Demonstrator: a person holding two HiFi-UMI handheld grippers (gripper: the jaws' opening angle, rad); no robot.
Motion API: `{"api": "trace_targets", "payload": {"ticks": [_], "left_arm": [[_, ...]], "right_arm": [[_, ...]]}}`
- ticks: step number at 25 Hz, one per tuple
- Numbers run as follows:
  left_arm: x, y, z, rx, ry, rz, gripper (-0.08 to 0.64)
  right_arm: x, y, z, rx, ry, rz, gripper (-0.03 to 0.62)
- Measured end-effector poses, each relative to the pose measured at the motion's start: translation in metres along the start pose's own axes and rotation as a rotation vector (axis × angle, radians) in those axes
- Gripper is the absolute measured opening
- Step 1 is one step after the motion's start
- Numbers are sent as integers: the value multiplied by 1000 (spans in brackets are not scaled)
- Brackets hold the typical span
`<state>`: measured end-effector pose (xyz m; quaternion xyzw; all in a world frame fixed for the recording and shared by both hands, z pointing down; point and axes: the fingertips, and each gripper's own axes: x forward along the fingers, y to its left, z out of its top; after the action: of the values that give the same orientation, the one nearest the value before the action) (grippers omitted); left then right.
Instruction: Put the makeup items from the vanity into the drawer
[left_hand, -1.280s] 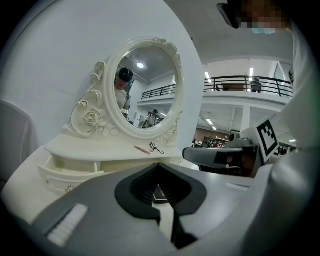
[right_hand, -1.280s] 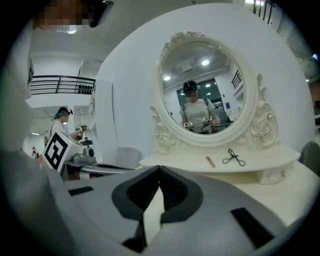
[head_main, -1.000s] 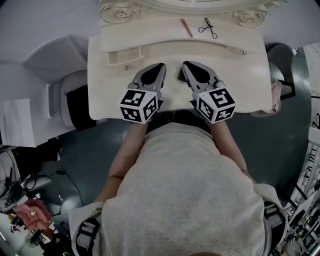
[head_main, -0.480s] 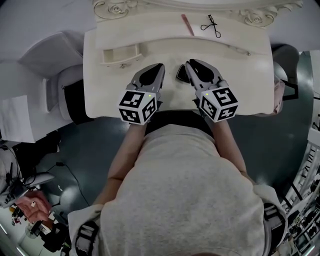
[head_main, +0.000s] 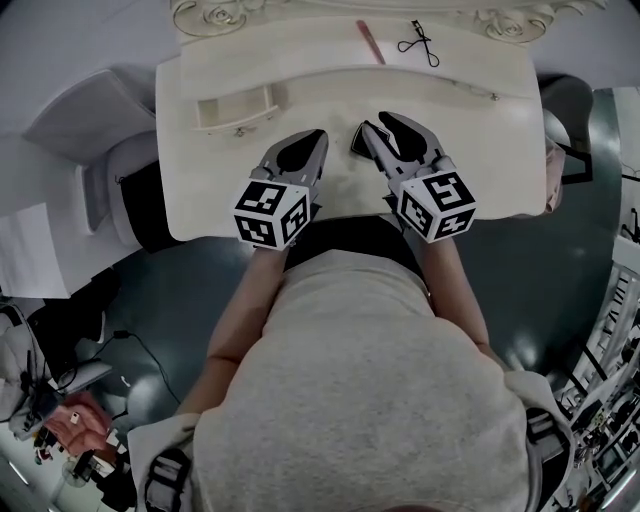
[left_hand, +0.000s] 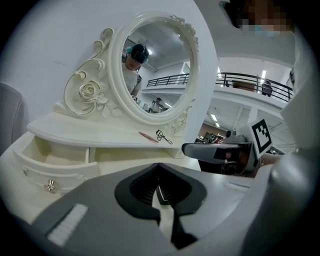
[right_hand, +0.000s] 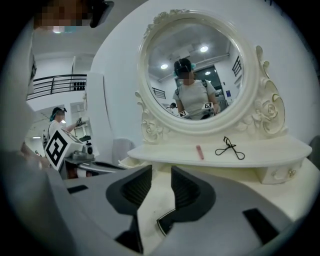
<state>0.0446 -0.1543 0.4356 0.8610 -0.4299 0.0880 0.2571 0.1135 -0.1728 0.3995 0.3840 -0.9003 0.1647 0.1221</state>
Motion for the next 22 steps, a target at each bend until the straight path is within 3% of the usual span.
{"api": "trace_targets", "payload": {"ticks": [8,13,22], "left_arm": [[4,4,7,4,29,-58,9],[10,4,-3,1,70,-81,9],[27,-3,-30,-14,159,-123,9]], "right_arm": [[2,-6,-20,-32,119,-38,196],[5,-6,-37,-42,187,-15,257],[2,-11,-77,-170,310,0,296]]}}
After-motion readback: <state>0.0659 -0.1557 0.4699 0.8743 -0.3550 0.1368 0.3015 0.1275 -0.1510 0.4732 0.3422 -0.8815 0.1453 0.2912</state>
